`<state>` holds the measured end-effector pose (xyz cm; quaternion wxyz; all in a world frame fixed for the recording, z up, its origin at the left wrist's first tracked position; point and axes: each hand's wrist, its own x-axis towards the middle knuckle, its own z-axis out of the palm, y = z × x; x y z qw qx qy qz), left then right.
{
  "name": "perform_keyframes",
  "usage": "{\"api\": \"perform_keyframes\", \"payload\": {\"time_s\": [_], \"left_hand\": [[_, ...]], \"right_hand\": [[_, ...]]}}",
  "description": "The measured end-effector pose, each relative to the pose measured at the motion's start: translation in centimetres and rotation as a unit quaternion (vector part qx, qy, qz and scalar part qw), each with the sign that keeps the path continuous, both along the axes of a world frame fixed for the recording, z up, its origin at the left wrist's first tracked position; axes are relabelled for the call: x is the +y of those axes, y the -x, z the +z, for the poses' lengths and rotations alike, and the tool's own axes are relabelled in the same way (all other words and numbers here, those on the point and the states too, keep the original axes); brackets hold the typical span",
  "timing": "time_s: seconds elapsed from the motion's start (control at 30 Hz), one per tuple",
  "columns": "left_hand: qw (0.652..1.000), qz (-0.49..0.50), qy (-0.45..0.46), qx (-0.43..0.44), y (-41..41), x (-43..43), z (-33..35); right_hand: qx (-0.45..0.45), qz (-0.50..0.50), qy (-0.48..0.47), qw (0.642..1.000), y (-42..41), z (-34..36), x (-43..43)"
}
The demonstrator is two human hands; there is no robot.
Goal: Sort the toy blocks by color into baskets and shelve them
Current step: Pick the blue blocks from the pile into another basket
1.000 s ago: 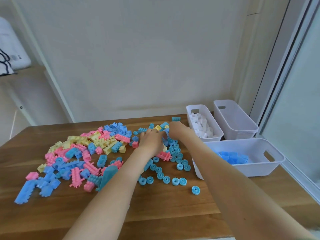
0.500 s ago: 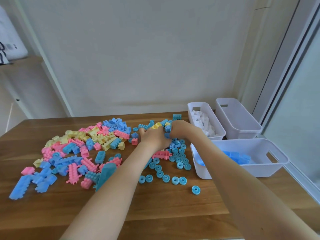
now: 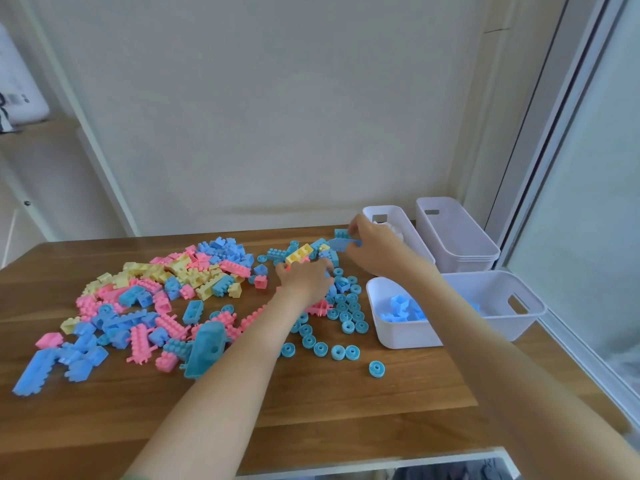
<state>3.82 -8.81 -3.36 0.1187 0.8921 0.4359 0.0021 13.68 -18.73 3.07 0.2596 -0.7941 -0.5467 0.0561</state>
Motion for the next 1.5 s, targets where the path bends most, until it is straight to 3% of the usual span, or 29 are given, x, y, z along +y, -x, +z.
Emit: {"api": "perform_keyframes", "payload": {"time_s": [0.23,0.4,0.53,0.63,0.77,0.9,1.07,1.17,1.33,1.5], "left_hand": [[0.998,0.031,-0.035,-0.032,0.3,-1.2,0.2],[0.974,-0.010,-0.129,-0.184,0.8,-2.3,1.2],[0.946,-0.081,-0.135,-0.284,-0.1,-3.9,2.7],[0.938,-0.170,-0.141,-0.268,-1.8,-6.6,3.4],[0.919,-0.287,-0.199,-0.184,-3.9,-9.4,3.3],[0.904,-0.344,-0.229,-0.111,-3.8,-9.1,3.2],[0.925,-0.281,-0.186,-0.177,-1.2,-6.3,4.3],[0.958,-0.169,-0.186,-0.139,0.9,-3.4,3.9],[0.986,-0.009,-0.144,-0.089,5.3,1.7,2.4],[0.988,-0.010,-0.141,-0.069,6.6,3.7,2.2]], "right_hand": [[0.050,0.004,-0.020,0.999,-1.5,-0.8,-2.9],[0.066,0.014,-0.067,0.995,-3.5,-1.2,-7.9],[0.075,-0.031,-0.041,0.996,-6.0,-1.9,-11.6],[0.060,-0.073,-0.002,0.995,-7.4,-2.5,-13.3],[0.044,-0.085,0.047,0.994,-8.4,-2.9,-14.1],[0.022,-0.092,0.025,0.995,-8.8,-2.4,-14.7],[0.003,-0.083,-0.039,0.996,-7.7,-1.1,-13.5],[0.002,-0.021,-0.060,0.998,-5.3,-0.2,-10.9],[-0.055,0.096,0.006,0.994,-2.7,1.4,-3.9],[-0.074,0.119,0.125,0.982,-2.2,0.9,3.8]]}}
